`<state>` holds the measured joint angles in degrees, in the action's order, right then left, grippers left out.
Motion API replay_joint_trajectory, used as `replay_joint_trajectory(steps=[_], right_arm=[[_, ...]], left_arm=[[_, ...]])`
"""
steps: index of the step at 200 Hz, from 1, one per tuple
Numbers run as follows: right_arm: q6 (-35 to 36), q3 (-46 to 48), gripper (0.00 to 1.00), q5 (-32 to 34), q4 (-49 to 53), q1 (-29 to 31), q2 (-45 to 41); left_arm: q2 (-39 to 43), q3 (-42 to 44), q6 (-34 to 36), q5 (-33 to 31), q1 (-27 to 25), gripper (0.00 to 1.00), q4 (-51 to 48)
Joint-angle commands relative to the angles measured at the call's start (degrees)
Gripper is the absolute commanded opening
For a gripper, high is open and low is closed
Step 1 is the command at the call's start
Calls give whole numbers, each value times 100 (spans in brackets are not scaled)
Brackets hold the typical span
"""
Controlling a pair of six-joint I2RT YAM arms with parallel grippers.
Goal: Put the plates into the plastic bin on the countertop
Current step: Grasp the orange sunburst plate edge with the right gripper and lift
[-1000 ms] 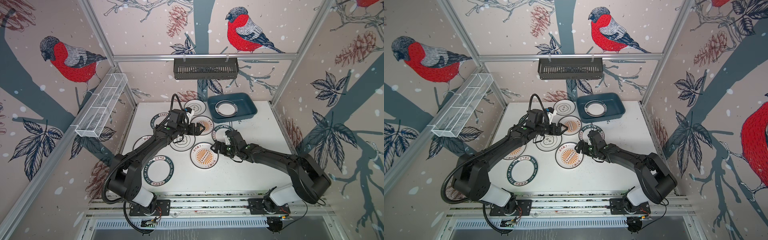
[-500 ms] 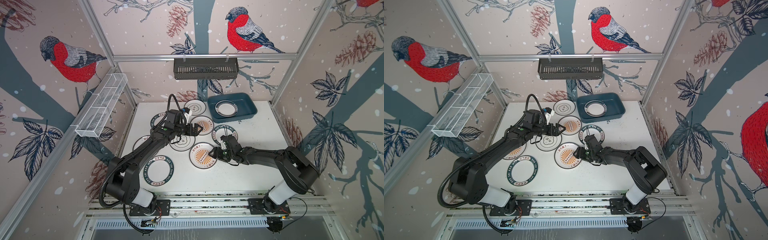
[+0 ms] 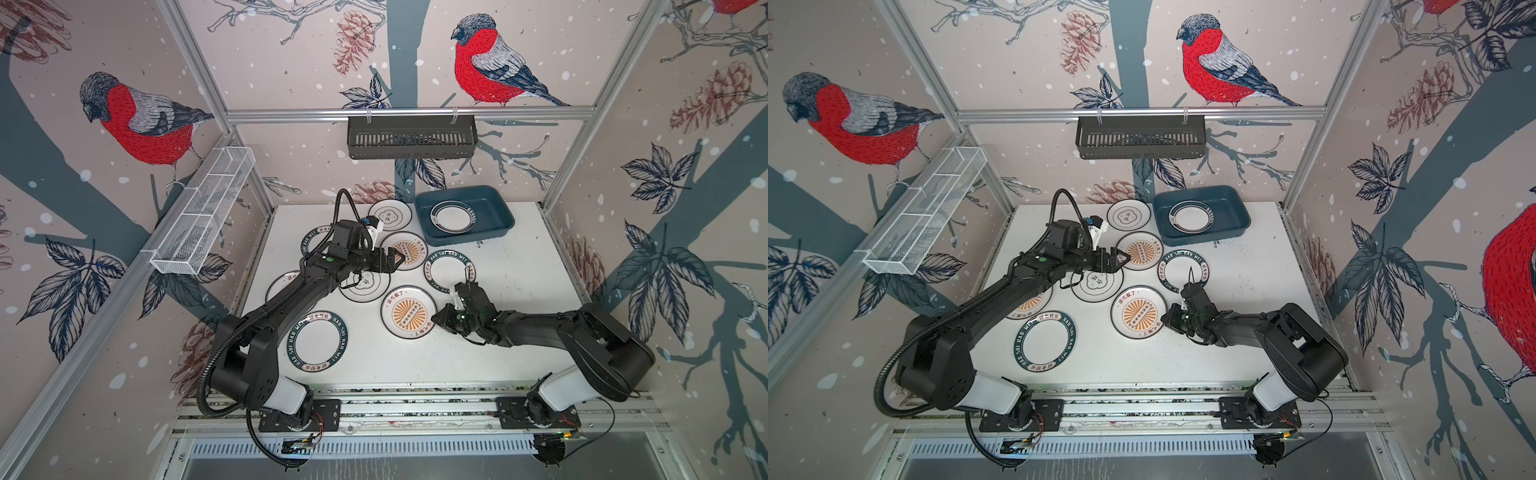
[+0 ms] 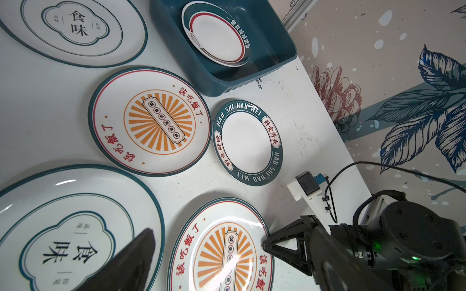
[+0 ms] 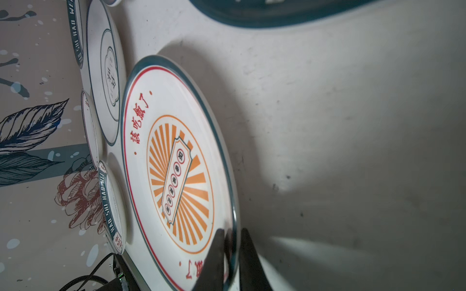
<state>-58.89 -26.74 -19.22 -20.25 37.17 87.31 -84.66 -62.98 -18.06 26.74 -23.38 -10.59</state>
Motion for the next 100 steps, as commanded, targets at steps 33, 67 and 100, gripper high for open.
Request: replay_joint_trajectory(steps=[33, 67, 100], right_arm=[[-86, -11, 7, -99, -223, -23, 135], [-89, 13, 3, -75, -166, -82, 7], [-79, -69, 3, 62, 218, -196, -471]], left_arm=[[142, 128, -83, -42, 17, 96, 108], [187, 178, -137, -65, 17, 96, 162], [162, 107, -210, -6, 19, 96, 214]])
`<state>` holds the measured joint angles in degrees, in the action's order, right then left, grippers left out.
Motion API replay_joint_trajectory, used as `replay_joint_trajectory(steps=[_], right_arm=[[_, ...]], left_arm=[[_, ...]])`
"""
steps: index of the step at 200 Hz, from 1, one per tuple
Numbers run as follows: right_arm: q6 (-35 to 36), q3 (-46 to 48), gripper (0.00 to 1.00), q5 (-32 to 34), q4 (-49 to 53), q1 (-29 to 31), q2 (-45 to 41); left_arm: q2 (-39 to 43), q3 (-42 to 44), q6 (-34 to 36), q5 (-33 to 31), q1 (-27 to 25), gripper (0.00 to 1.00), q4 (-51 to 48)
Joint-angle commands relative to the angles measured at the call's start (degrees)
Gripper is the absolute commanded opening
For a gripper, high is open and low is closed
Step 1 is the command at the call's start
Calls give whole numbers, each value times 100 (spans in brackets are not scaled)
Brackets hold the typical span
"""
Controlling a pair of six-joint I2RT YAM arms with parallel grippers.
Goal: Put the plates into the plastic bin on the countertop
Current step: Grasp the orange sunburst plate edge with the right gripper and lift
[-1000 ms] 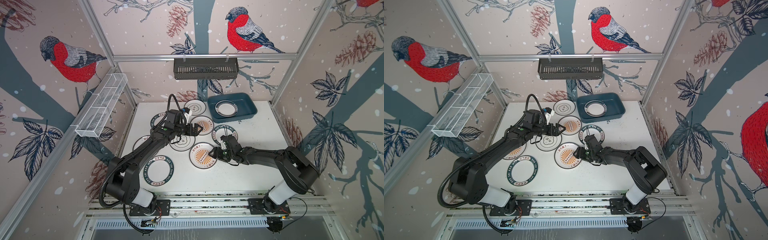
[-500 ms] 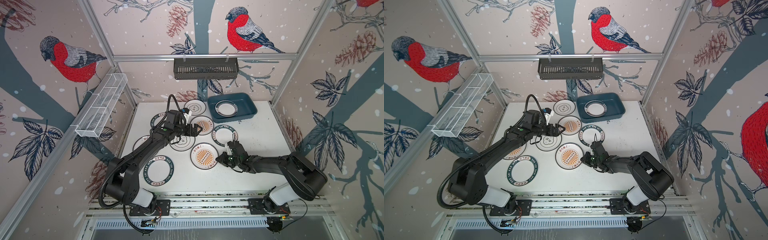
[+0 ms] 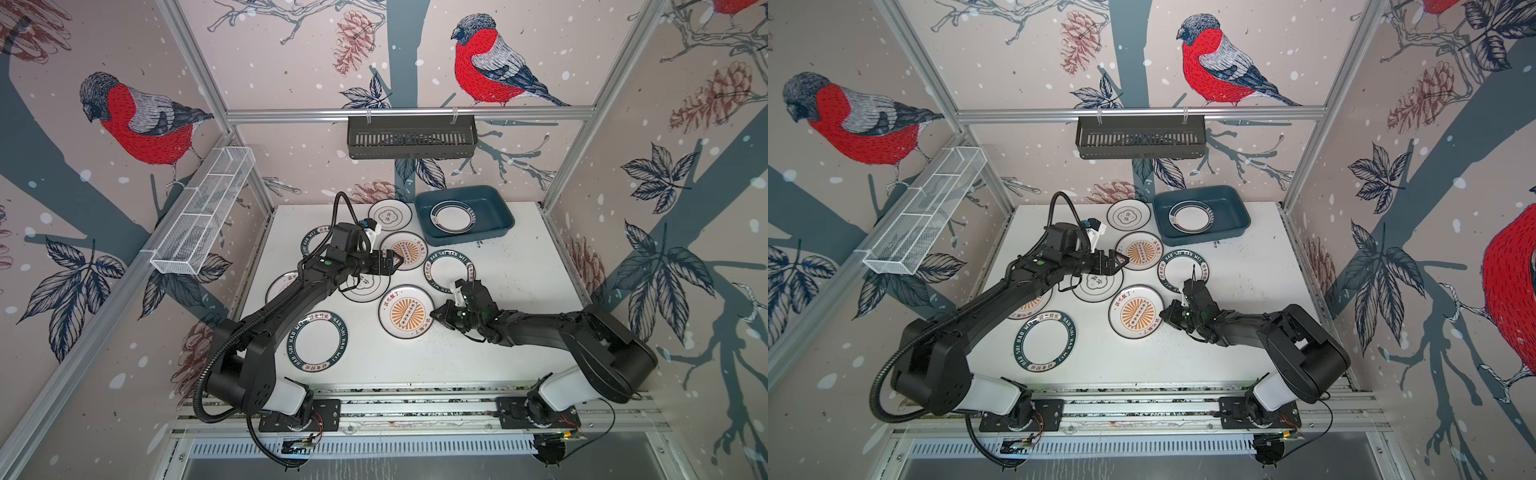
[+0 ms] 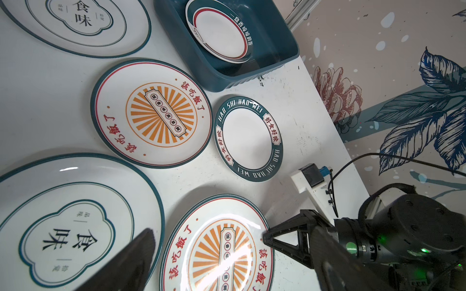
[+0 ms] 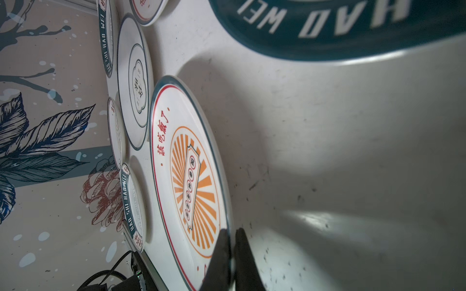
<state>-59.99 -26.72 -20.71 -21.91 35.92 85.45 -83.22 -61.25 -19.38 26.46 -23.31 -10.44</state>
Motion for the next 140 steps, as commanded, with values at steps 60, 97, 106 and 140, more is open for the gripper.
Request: replay_joint_trajectory(steps=[60, 97, 106, 140], right_arm=[[453, -667, 2, 381, 1476, -851, -1709], [832, -1224, 2, 370, 1830, -1611, -2192], [922, -1441, 2, 347, 1918, -1796, -2155], [1156, -2365, 2, -82, 1992, -2523, -1593]], left_arm=[[-326, -738, -179, 171, 28, 96, 233], [-702, -1309, -449, 516, 27, 96, 514], [-796, -1440, -516, 564, 28, 96, 591], [-1219, -1925, -705, 689, 28, 96, 779]])
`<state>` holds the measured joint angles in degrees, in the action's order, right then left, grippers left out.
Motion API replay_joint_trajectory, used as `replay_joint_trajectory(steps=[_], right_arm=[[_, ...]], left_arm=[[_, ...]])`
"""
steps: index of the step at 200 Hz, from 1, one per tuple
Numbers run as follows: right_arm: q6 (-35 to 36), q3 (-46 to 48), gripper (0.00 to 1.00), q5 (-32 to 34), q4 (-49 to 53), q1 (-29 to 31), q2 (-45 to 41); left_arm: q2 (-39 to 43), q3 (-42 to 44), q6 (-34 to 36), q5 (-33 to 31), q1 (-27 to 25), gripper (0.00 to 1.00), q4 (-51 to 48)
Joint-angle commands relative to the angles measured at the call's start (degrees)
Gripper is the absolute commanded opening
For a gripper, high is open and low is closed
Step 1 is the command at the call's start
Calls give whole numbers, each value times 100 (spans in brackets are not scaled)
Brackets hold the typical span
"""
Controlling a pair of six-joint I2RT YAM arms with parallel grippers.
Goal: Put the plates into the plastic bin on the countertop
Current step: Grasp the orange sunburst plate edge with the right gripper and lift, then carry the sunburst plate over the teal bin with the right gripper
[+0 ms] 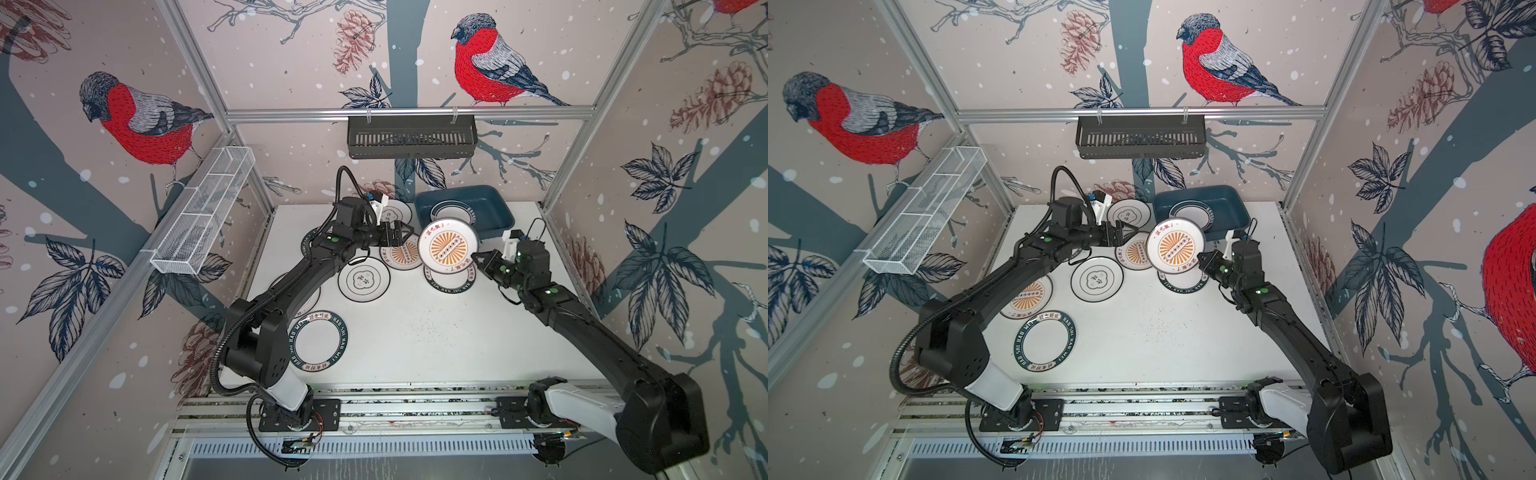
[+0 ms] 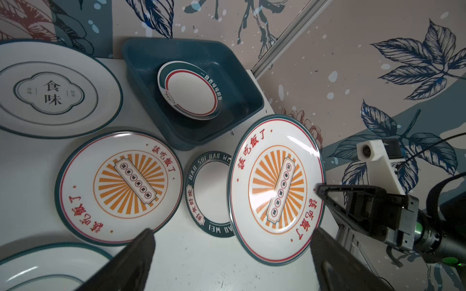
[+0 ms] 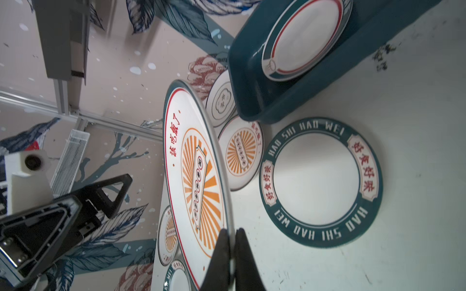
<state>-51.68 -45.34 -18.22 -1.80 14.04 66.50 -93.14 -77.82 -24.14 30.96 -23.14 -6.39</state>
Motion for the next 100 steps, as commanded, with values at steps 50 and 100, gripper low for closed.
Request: replay_joint_trajectory(steps=[50, 100], right_arm=[[823, -2152, 2, -563, 645, -935, 1845], [1142, -3569, 2, -512, 1068, -1195, 3344]], left_arm=[[-854, -694, -782, 479, 2, 96, 972], [-1360, -992, -1058, 312, -16, 96, 1470]])
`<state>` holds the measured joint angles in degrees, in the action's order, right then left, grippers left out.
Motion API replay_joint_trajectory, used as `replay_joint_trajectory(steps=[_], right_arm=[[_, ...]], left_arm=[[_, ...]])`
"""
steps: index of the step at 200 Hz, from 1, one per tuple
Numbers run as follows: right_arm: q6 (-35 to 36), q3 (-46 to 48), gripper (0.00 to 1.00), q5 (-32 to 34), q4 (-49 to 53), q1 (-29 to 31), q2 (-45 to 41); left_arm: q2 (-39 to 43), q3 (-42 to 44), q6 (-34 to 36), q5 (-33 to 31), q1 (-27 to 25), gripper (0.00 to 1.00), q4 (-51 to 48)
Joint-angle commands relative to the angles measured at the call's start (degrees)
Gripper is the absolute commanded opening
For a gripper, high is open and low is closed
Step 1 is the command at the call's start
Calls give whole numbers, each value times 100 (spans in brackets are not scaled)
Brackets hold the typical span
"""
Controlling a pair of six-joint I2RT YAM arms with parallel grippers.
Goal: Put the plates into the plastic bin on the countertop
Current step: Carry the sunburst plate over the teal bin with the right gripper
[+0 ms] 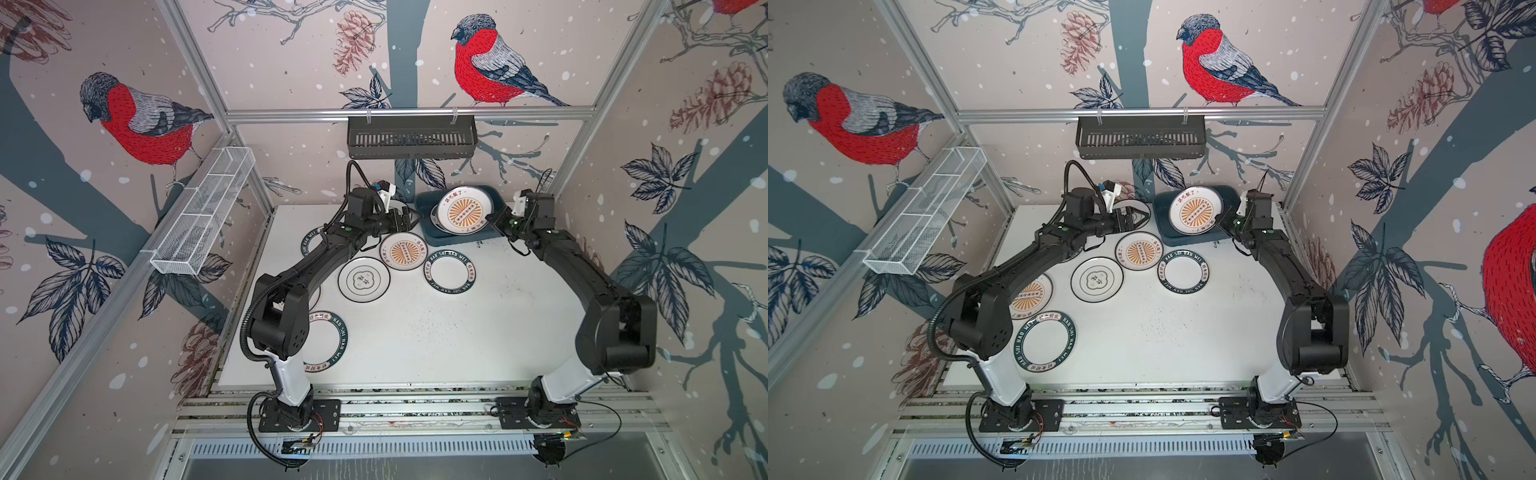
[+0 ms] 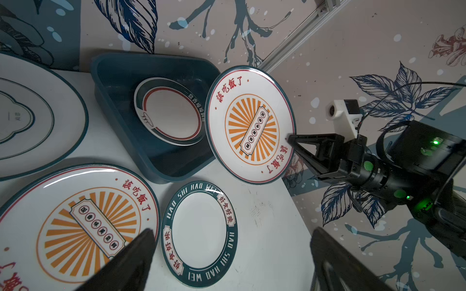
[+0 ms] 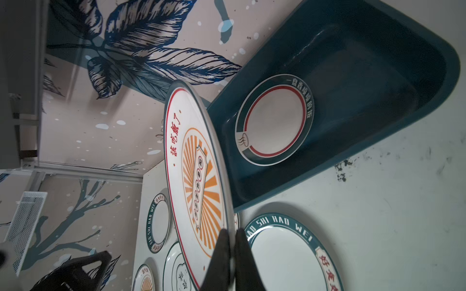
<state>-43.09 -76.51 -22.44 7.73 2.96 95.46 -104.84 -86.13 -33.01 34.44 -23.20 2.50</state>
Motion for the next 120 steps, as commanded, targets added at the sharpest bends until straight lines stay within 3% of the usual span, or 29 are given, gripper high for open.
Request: replay_joint_trajectory(steps=[1, 67, 120], right_arm=[[288, -479, 2, -88, 120, -86, 483], [587, -2650, 2, -160, 894, -158, 2479], [529, -3309, 2, -305, 1044, -164, 3293]], left_arm=[[-201, -169, -170, -39, -9, 96, 587], [-766, -509, -358, -377, -18, 96, 807], [-1010, -761, -260, -579, -16, 96, 563]])
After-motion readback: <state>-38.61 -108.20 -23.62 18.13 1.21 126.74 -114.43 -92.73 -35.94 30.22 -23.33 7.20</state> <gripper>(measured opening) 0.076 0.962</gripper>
